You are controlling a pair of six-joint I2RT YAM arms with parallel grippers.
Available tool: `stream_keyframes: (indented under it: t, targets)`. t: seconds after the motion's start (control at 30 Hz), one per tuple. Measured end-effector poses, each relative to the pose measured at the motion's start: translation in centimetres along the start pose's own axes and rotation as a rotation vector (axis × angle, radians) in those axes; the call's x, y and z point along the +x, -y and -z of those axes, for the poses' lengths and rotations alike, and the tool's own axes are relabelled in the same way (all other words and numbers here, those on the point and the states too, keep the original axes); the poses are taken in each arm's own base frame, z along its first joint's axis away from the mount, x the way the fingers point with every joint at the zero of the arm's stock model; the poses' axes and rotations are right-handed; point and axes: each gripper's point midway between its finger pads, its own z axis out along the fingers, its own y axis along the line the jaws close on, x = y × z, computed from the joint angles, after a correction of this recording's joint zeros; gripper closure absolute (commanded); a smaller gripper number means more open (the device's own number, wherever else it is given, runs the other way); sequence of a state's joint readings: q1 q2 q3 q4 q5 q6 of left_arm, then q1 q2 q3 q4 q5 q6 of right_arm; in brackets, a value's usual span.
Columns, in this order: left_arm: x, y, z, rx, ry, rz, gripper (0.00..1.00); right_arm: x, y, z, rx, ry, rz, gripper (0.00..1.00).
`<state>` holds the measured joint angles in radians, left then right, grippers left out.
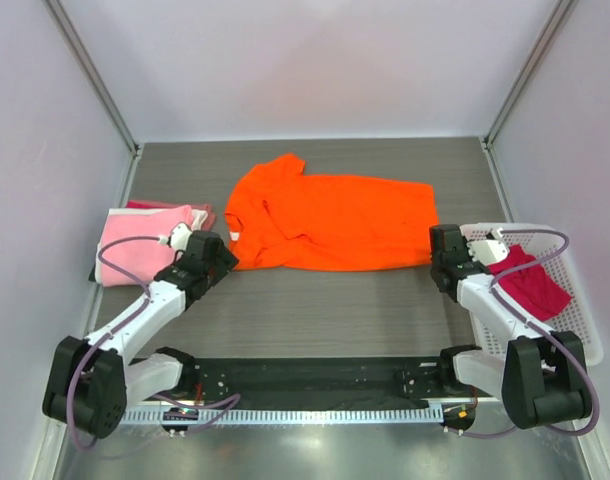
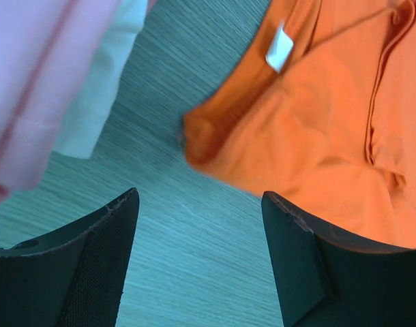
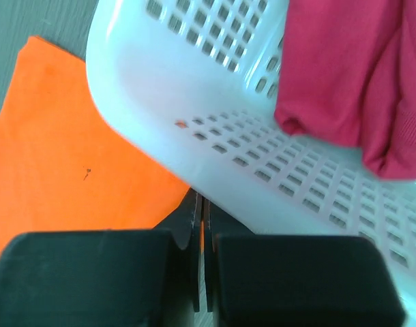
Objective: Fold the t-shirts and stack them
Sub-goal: Fold the tshirt
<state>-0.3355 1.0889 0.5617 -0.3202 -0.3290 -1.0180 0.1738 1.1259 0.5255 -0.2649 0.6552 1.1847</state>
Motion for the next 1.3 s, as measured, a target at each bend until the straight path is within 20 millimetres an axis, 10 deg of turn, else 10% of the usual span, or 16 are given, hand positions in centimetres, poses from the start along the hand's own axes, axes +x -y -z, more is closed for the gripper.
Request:
stream_keyframes:
  t: [0.7, 0.93, 1.3]
  targets:
    - [3.2, 1.4, -3.3, 0.012, 0.006, 0.109, 0.48, 0.9, 0.8, -0.4, -0.018, -0.091, 0.119, 0.99]
    - [2.9, 0.6, -4.9, -0.044, 0.061, 0.160, 1.00, 1.3, 0.8, -0.2, -0.034, -0.109, 0.113, 0.99]
    - [0.0, -1.6, -4.0, -0.131, 0.162, 0.171, 1.00, 0.6, 1.0, 0.4, -0.044, -0.094, 0.099, 0.99]
